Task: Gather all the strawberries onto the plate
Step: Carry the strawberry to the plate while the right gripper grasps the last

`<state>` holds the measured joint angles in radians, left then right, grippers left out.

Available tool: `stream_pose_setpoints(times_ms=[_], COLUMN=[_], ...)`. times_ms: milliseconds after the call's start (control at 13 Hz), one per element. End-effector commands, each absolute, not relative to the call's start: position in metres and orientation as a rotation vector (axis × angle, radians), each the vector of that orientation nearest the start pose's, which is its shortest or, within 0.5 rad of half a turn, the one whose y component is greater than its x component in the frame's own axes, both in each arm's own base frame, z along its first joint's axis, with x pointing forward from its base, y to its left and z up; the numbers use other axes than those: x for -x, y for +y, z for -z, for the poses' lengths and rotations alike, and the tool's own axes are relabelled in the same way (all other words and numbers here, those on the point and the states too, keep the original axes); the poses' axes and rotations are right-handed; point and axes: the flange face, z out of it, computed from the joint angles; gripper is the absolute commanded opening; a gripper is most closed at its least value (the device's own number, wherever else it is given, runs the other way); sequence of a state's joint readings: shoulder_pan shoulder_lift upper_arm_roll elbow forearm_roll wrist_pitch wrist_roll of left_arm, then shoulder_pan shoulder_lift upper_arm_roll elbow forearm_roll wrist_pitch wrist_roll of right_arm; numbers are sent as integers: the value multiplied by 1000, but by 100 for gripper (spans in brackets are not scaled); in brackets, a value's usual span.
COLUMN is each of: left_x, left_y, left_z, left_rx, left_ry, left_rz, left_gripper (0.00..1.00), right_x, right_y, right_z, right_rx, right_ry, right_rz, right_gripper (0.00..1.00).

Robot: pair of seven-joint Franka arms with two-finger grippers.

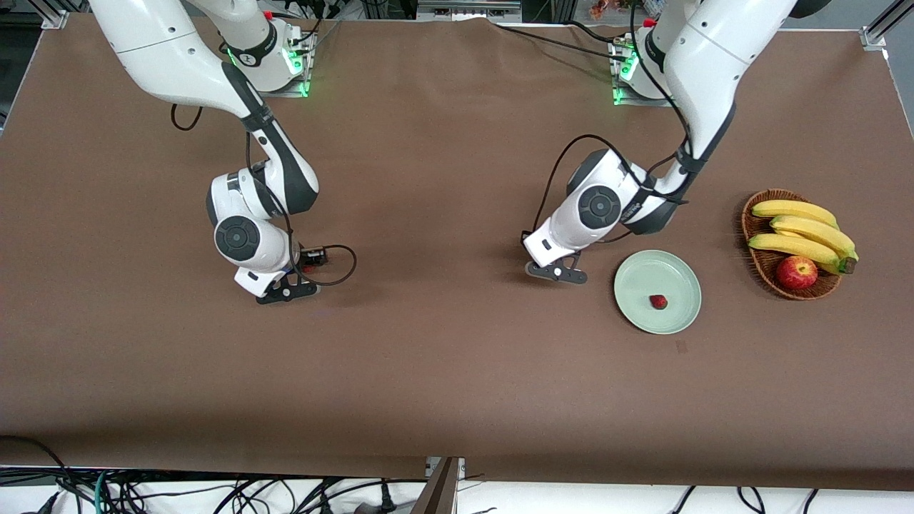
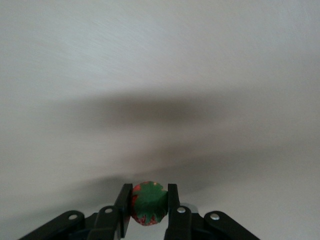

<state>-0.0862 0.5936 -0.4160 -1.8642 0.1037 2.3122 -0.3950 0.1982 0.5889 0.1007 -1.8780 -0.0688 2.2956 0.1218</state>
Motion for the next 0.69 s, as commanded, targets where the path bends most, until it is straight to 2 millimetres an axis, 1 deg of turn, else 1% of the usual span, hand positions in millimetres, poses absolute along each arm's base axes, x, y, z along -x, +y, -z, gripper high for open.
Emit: stream_pose_setpoints(times_ms=[0,77,154,308,385,462,538,615], left_x=[-592,-601,-609,-624,-630,-632,-633,-631], left_y=[-234,-210,-189,-132,-99,-82,-66,-53], left_z=[-269,-277,-282,-281,-274,-264,-253,-238], left_rx=[3166,3148,3148,3173,3192,3203,3211,3221], left_ry=[116,93,95,173,263,387,491,529], left_rz=[-298,-354,-366,-357,-343,-329,-314,-298], left_gripper=[0,0,0,1,4,5,6,6], right_x=[-585,-585,-585,-585,-586,-587,-588,-591], right_y=[177,177,177,177,177,180,187,204], right_z=[-187,-186,-186,-187,-188,-191,-197,-205], right_rx=[3134,3133,3133,3133,3133,3132,3122,3101], right_ry=[-360,-360,-360,-360,-360,-350,-340,-331], right_rz=[-246,-239,-236,-236,-234,-225,-210,-181], right_gripper=[51,48,35,6,0,0,0,0])
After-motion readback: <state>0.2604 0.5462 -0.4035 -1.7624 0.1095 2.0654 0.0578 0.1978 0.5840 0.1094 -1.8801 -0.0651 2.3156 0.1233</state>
